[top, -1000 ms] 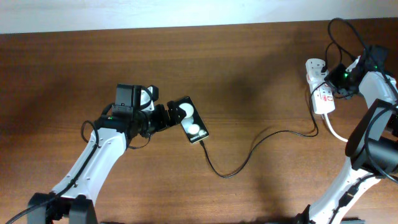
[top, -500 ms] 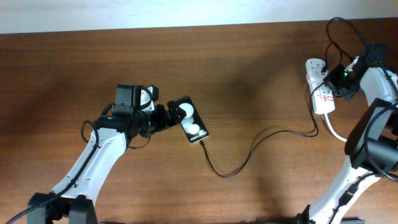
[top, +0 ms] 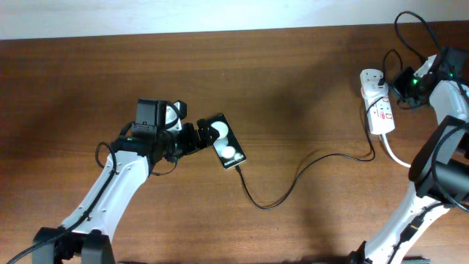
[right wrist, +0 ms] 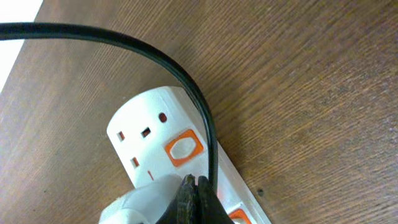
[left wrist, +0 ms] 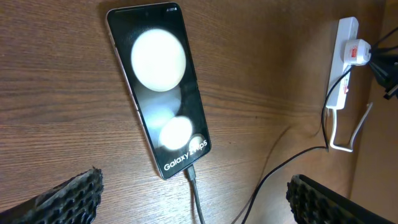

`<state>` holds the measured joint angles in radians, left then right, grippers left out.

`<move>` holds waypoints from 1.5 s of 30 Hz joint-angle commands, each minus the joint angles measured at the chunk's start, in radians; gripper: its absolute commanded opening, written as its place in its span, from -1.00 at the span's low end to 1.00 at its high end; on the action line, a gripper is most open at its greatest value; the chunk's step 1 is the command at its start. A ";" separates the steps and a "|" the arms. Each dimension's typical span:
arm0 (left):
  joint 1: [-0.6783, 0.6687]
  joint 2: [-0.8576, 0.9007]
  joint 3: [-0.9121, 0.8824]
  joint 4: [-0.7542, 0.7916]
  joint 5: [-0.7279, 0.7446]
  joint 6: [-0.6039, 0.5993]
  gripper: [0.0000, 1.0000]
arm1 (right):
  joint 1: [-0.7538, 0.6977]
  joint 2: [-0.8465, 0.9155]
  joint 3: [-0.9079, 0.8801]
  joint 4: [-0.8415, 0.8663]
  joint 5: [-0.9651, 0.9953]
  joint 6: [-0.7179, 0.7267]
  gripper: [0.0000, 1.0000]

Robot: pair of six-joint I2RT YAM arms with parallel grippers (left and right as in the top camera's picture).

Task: Plug charger to phone and switch on socket
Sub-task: 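Press the red switch on the power strip with the right gripper, then lower the phone onto the table and open the left gripper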

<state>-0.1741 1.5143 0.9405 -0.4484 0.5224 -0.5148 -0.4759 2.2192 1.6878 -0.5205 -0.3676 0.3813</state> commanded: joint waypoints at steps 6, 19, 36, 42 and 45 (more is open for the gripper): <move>0.005 -0.018 -0.003 0.002 -0.003 0.024 0.98 | 0.047 0.008 0.019 -0.187 -0.051 -0.024 -0.92; 0.005 -0.029 -0.003 -0.018 0.142 0.064 0.98 | 0.046 -0.609 0.183 -0.827 0.211 -0.096 -0.92; 0.005 -0.879 -0.004 -0.354 -0.232 0.270 0.98 | 0.733 -1.460 -0.539 -0.723 0.247 -0.182 0.97; 0.005 -0.879 -0.004 -0.354 -0.232 0.270 0.97 | 0.733 -1.490 -0.570 -0.724 0.246 -0.183 0.97; 0.005 -0.879 -0.004 -0.354 -0.232 0.270 0.98 | 0.733 -1.490 -0.570 -0.724 0.246 -0.183 0.97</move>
<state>-0.1734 0.6388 0.9382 -0.8043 0.2985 -0.2638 0.2508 0.7300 1.1255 -1.2499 -0.1276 0.1955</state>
